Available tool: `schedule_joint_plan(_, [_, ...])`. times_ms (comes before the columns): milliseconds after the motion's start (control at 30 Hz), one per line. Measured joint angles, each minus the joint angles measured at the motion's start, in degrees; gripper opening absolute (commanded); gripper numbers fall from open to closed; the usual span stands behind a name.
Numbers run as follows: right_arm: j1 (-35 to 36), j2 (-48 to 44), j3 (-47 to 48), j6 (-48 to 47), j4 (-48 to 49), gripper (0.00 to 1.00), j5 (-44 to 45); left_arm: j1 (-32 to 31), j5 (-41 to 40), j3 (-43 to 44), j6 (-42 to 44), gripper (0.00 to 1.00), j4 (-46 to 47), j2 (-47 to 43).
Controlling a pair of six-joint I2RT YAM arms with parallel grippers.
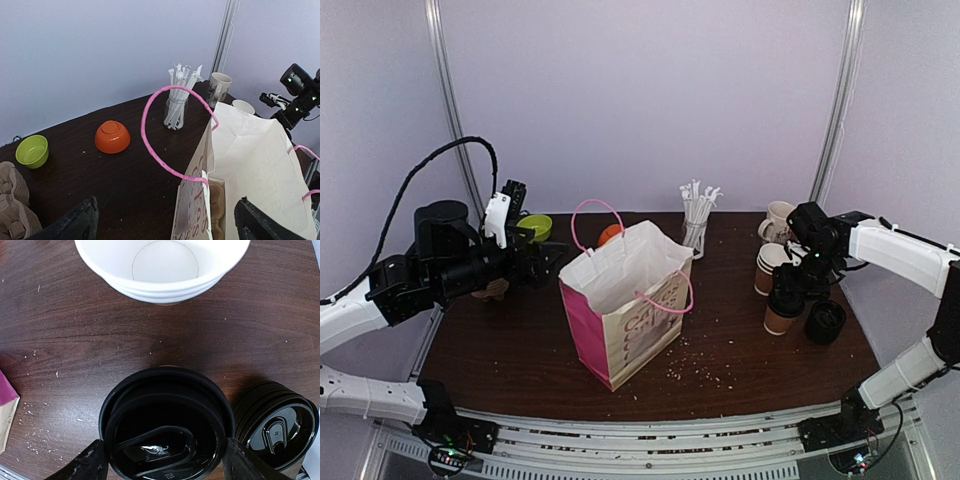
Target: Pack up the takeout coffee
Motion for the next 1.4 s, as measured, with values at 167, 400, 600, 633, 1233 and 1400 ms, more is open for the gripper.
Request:
schedule_joint_plan(167, [-0.07, 0.61, -0.31, -0.22, 0.35, 0.84, 0.09, 0.00, -0.02, -0.02, 0.00, 0.98, 0.00, 0.20])
schedule_joint_plan(400, [-0.09, 0.66, -0.31, -0.28, 0.59, 0.78, 0.13, 0.00, -0.02, -0.07, 0.00, 0.98, 0.00, 0.26])
schedule_joint_plan(600, [-0.09, 0.72, -0.31, -0.39, 0.59, 0.68, 0.11, 0.00, -0.02, -0.09, 0.00, 0.98, 0.00, 0.26])
schedule_joint_plan(633, [-0.09, 0.72, -0.31, -0.44, 0.59, 0.68, 0.11, 0.00, -0.02, -0.09, 0.00, 0.98, -0.02, 0.26])
schedule_joint_plan(1233, [0.35, -3.61, 2.19, -0.17, -3.74, 0.61, -2.12, 0.00, -2.05, -0.09, -0.24, 0.98, -0.04, -0.85])
schedule_joint_plan(1400, [2.71, -6.82, 5.51, 0.57, -5.64, 0.60, -3.41, 0.00, -3.37, -0.09, -0.66, 0.98, -0.13, -1.40])
